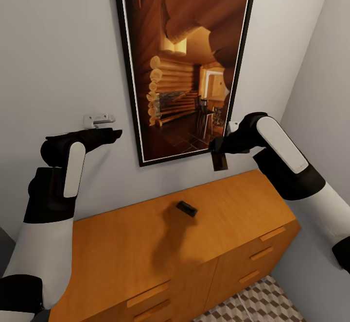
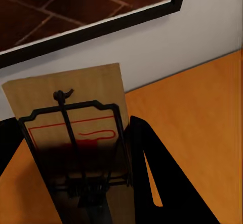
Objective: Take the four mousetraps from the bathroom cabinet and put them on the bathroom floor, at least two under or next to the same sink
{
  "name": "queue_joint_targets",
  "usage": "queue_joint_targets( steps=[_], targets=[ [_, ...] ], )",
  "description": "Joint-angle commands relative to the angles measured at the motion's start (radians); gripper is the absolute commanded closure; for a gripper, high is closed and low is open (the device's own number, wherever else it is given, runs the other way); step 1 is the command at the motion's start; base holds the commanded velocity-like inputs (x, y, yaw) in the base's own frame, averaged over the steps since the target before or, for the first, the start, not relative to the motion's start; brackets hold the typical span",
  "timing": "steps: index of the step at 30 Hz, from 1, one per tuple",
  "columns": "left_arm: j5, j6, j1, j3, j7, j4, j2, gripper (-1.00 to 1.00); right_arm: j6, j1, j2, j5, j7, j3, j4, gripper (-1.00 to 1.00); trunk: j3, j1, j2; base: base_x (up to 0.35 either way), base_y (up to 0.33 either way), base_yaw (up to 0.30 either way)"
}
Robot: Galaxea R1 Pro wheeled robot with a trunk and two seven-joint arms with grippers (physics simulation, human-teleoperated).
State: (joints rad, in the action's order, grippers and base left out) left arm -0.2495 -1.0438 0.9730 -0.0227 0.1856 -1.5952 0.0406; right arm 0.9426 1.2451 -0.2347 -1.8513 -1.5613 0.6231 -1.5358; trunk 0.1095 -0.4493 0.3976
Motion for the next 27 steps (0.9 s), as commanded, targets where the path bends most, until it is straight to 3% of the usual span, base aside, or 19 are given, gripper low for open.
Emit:
queue_joint_targets(
  steps=[1,5,9,12,17,27],
  targets=[
    [-0.010,-0.003,0.001,-0.002,0.011,-0.001,0.001,-1.00,0.005,0.002,-0.002,-0.003,-0.009,0.004,0.000,1.00,0.002,-0.001,0.002,0.000,0.000,0.000],
    [-0.010,-0.003,0.001,-0.004,0.011,0.000,0.001,-1.00,0.001,0.004,-0.022,0.058,-0.009,0.034,0.002,1.00,0.002,-0.001,0.002,0.000,0.000,0.000],
    [-0.008,-0.003,0.001,-0.007,0.011,0.000,0.001,-1.00,-0.001,0.005,-0.058,0.131,-0.009,0.098,0.000,1.00,0.002,-0.001,0.002,0.000,0.000,0.000],
    [-0.007,-0.003,0.002,-0.019,0.011,0.000,0.001,-1.00,-0.002,0.005,-0.087,0.164,-0.009,0.145,0.000,1.00,0.002,-0.001,0.002,0.000,0.000,0.000],
    [-0.006,-0.003,0.002,-0.046,0.033,0.000,0.000,-1.00,-0.002,0.006,-0.117,0.188,-0.009,0.179,0.003,1.00,0.002,-0.001,0.002,0.000,0.000,0.000],
    [-0.007,-0.003,0.003,-0.085,0.102,0.018,-0.025,-1.00,0.010,0.035,-0.125,0.206,-0.009,0.182,0.014,1.00,0.002,-0.001,0.002,0.000,0.000,0.000]
  ],
)
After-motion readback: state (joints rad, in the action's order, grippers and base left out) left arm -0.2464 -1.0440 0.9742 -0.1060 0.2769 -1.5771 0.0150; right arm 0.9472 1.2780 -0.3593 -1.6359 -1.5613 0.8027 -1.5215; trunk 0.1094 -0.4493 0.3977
